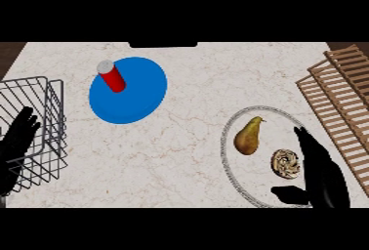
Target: Pick the cupcake from the placemat and place it in the tiered shelf
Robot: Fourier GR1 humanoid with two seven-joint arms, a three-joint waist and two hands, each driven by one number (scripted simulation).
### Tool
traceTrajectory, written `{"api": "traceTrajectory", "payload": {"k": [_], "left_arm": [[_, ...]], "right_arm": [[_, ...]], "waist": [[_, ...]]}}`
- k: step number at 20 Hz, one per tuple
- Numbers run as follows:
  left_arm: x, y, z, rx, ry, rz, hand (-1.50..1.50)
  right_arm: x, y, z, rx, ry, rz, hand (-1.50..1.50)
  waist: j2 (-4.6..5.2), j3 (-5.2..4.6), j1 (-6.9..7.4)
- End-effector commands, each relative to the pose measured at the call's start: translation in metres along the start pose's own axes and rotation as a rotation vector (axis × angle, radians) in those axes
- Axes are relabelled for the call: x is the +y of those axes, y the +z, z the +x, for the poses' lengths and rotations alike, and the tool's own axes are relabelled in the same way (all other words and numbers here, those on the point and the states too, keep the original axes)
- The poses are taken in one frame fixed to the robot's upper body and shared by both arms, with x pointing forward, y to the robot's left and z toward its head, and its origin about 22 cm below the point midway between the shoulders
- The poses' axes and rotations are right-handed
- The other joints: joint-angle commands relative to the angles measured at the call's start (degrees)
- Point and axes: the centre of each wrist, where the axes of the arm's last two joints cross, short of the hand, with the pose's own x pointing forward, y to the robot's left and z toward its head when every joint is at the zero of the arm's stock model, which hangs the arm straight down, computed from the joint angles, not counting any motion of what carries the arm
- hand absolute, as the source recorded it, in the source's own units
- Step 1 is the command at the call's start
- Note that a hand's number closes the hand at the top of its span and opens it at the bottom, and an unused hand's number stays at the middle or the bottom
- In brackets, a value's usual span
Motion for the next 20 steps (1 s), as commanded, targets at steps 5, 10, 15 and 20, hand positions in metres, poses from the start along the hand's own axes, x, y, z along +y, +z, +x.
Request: {"api": "traceTrajectory", "payload": {"k": [5, 10, 15, 20], "left_arm": [[-0.013, 0.002, -0.02, 0.1, 0.019, -0.053, 0.0], [-0.017, -0.005, -0.008, 0.109, 0.023, -0.061, 0.0], [-0.035, 0.0, -0.018, 0.088, 0.049, -0.057, 0.0], [-0.007, -0.01, -0.013, 0.111, 0.037, -0.041, 0.0]], "right_arm": [[-0.042, 0.015, 0.043, 0.119, 0.37, 0.176, -1.5], [-0.046, 0.021, 0.074, 0.159, 0.439, 0.214, -1.5], [-0.037, -0.001, 0.061, 0.195, 0.463, 0.258, -1.5], [-0.024, -0.007, 0.055, 0.214, 0.456, 0.259, -1.5]], "waist": [[0.64, -0.4, 1.06], [0.6, -0.17, 1.28], [0.67, -0.12, 1.52], [0.71, -0.09, 1.34]]}}
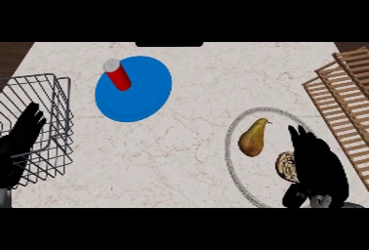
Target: Pick the cupcake from the placemat and place it in the tiered shelf
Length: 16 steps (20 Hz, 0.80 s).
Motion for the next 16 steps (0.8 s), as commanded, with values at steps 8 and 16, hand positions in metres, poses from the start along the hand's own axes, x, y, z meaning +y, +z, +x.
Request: {"api": "traceTrajectory", "payload": {"k": [8, 16], "left_arm": [[-0.014, 0.009, -0.036, 0.103, 0.027, -0.031, 0.0], [-0.013, -0.001, -0.016, 0.112, 0.043, -0.051, 0.0]], "right_arm": [[0.02, -0.023, -0.008, 0.09, 0.049, 0.023, -1.5], [0.019, -0.036, -0.013, 0.064, 0.045, 0.04, -1.5]], "waist": [[0.66, -0.77, -0.1], [0.6, -0.76, -0.32]]}}
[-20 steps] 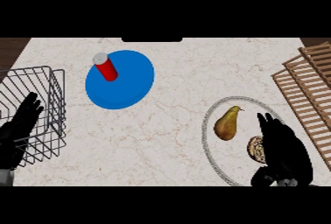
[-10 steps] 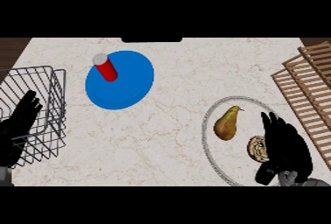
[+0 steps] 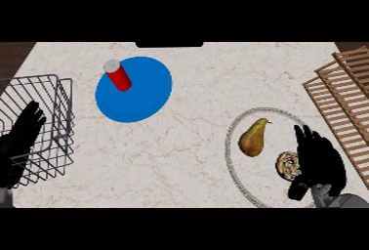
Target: Pick the cupcake from the placemat and place it in the tiered shelf
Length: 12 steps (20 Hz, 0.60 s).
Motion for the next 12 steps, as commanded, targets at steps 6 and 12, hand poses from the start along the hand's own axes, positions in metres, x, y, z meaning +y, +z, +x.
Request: {"api": "traceTrajectory", "payload": {"k": [6, 12], "left_arm": [[-0.014, -0.003, -0.021, 0.122, 0.024, -0.023, 0.0], [-0.012, 0.006, -0.027, 0.125, 0.016, -0.039, 0.0]], "right_arm": [[0.015, -0.018, -0.003, 0.026, -0.037, 0.045, 1.5], [0.029, -0.023, -0.015, -0.027, 0.011, 0.008, 1.5]], "waist": [[0.84, -1.11, -0.48], [0.85, -1.09, -0.27]]}}
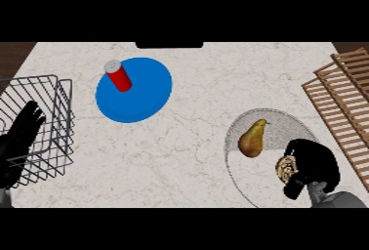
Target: Pick the cupcake from the placemat and place it in the tiered shelf
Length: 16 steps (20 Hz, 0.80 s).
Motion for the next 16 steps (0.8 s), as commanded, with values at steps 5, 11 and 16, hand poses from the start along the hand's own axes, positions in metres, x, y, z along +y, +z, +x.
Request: {"api": "traceTrajectory", "payload": {"k": [5, 11, 16], "left_arm": [[-0.002, 0.018, -0.027, 0.113, 0.025, -0.025, 0.0], [-0.013, 0.004, -0.021, 0.14, 0.023, -0.029, 0.0], [-0.005, 0.001, -0.007, 0.092, 0.016, -0.03, 0.0]], "right_arm": [[0.012, -0.002, -0.004, -0.017, 0.072, -0.069, 1.5], [-0.023, 0.02, 0.004, -0.09, 0.021, -0.229, 1.5], [-0.063, -0.011, 0.03, 0.283, -0.222, -0.274, 1.5]], "waist": [[1.17, -0.74, 0.05], [1.13, -0.79, -1.22], [1.81, -0.85, -0.29]]}}
